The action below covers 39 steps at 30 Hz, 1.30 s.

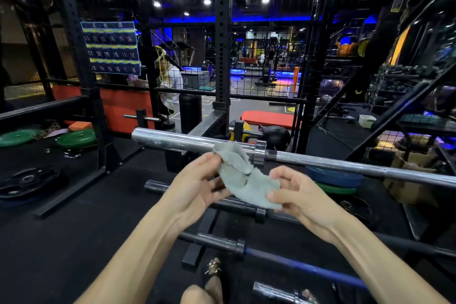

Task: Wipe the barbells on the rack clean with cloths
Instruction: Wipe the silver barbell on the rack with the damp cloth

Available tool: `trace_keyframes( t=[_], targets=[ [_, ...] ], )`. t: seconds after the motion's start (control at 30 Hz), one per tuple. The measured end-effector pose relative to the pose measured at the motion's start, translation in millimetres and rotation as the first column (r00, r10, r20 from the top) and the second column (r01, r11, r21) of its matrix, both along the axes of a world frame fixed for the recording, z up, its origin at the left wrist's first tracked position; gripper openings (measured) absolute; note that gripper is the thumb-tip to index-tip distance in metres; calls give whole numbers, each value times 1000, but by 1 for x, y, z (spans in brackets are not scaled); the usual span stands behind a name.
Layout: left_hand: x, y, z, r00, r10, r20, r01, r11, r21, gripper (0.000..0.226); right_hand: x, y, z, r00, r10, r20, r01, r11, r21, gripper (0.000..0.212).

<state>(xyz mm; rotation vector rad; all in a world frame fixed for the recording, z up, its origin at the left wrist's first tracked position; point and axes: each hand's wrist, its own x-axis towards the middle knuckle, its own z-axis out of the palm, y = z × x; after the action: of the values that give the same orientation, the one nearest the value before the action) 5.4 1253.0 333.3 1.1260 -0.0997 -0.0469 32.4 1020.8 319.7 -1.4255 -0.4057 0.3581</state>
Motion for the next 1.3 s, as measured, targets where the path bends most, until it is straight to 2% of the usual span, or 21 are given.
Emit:
trace_keyframes(
  t=[0.13,0.2,0.3,0.4,0.47,0.57,0.67,0.73,0.8,0.87,0.93,1.0,1.03,1.13,1.23,1.3],
  targets=[
    [3,-1,11,998,50,36,-52,995,81,26,-2,-7,-8,997,58,44,-43,957,-288,53],
    [3,-4,15,998,44,43,-49,992,120,29,-4,-2,-5,994,65,89,-30,936,-351,59],
    [3,-10,21,999,16,41,-22,987,158,32,-9,15,-1,981,107,161,-58,958,-280,61],
    [4,-16,21,996,81,48,-90,965,245,40,-11,31,-1,977,13,214,22,987,-160,43],
    [5,-17,20,991,121,60,-133,955,267,35,-10,35,-2,989,-42,141,54,996,-78,33],
    [11,-12,13,972,216,93,-235,909,344,45,-5,39,-3,998,-67,11,67,997,-25,25],
    [16,-11,7,956,268,119,-292,838,461,47,-5,45,-3,992,-103,-75,102,995,-15,27],
    [17,-10,5,973,226,56,-221,821,526,48,-2,49,-5,966,-171,-195,181,983,35,34],
    [16,-8,2,990,90,-108,-19,846,533,46,2,49,-8,916,-225,-332,259,964,61,38],
    [15,-3,-6,978,-47,-202,135,882,451,37,6,48,-14,893,-252,-373,285,958,33,46],
    [16,2,-14,978,-74,-197,140,927,349,58,12,44,-21,904,-230,-360,258,966,30,59],
    [19,7,-16,989,-64,-131,107,928,357,75,15,38,-23,923,-198,-330,218,976,23,74],
    [20,9,-15,993,-81,-86,110,905,411,73,15,35,-21,942,-164,-293,175,984,12,81],
    [24,15,-14,983,-182,-12,153,783,603,58,14,32,-18,987,-67,-143,60,997,-49,82],
    [27,12,-13,985,-154,73,39,619,784,41,13,37,-13,992,-61,109,91,952,-291,69],
    [31,10,-11,980,-126,151,-78,453,888,21,13,40,-14,946,-30,324,200,840,-505,50]
  ],
)
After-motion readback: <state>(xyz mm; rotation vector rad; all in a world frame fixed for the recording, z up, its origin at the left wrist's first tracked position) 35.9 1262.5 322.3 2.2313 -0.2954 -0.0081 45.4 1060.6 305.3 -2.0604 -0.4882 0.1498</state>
